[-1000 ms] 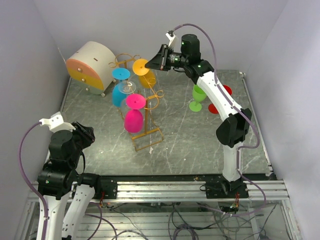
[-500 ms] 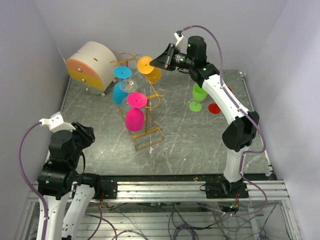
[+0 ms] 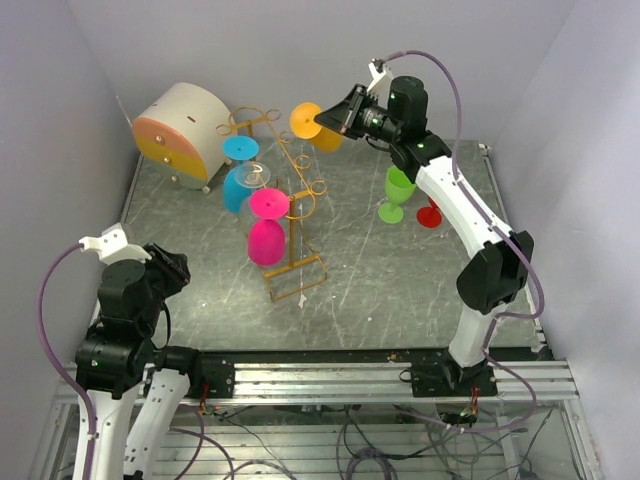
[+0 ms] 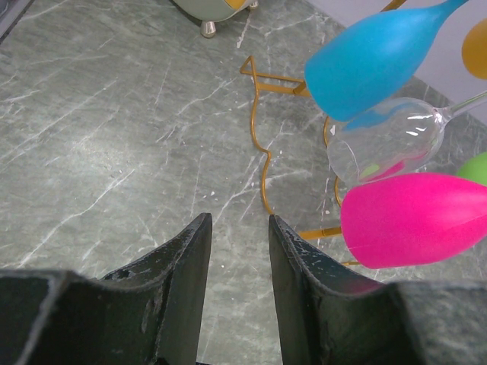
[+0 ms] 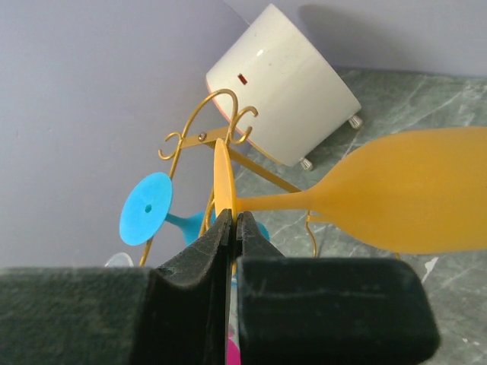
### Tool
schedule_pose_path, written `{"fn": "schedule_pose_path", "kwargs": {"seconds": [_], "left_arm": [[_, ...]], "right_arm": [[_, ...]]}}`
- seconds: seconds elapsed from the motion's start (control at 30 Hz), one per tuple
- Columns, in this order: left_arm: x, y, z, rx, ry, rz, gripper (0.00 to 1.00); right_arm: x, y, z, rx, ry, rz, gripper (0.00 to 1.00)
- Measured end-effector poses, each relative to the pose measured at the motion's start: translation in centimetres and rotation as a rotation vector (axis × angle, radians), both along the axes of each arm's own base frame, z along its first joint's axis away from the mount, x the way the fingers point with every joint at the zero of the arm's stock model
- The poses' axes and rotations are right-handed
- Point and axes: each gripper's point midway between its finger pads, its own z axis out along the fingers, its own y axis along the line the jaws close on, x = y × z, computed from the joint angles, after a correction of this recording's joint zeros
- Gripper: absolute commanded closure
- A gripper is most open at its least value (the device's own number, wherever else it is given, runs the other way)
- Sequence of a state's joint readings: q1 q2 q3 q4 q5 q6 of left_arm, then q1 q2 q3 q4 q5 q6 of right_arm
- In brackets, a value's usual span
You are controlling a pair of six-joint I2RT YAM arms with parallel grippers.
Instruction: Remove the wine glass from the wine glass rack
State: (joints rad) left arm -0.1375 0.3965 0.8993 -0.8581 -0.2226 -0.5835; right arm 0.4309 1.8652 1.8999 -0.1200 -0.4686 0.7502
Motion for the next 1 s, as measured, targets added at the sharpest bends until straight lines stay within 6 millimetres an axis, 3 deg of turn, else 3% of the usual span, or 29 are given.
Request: {"fn": "schedule_pose_path", "kwargs": {"seconds": [0.17,0.27,0.33,0.47,0.6,0.67,0.8,0.93,1.0], "left_arm": [[0.0,0.0,0.0,0.0,0.001,-0.001,0.52],[0.0,0.0,0.0,0.0,0.001,-0.001,0.5],[0.0,0.0,0.0,0.0,0.002,-0.002,0.46],[0.3,-0.7,-0.3,-0.021,0.022,-0.029,0.39],[0.6,-3.0,0.2,-0.13,0.049,-0.103,0.3],[0.5,-4.3,1.6,-0.201,0.04,-0.149,0.29],[-0.2,-7.8,6.6,-0.398,-0.025,-0.283,0.28],[-1.3,-11.1,11.4,-0.606,-0.084,-0.439,0.25],[-1.8,-12.4,12.8,-0.694,-0.081,-0.502,0.24]], "right_arm": [[-1.3,-1.2,-0.4,-0.064,-0.046,-0.044,1.0],[-3.5,-2.3,0.7,-0.148,-0.148,-0.104,1.0],[-6.2,-2.3,2.5,-0.201,-0.249,-0.13,1.0],[-14.1,-1.9,6.5,-0.258,-0.459,-0.115,1.0],[-20.1,-4.9,8.8,-0.295,-0.608,-0.131,1.0],[-22.2,-6.3,8.8,-0.312,-0.652,-0.133,1.0],[-25.5,-7.8,7.5,-0.339,-0.692,-0.078,1.0],[-26.8,-7.7,6.4,-0.361,-0.697,-0.004,1.0],[-27.2,-7.2,5.7,-0.374,-0.691,0.039,1.0]]}}
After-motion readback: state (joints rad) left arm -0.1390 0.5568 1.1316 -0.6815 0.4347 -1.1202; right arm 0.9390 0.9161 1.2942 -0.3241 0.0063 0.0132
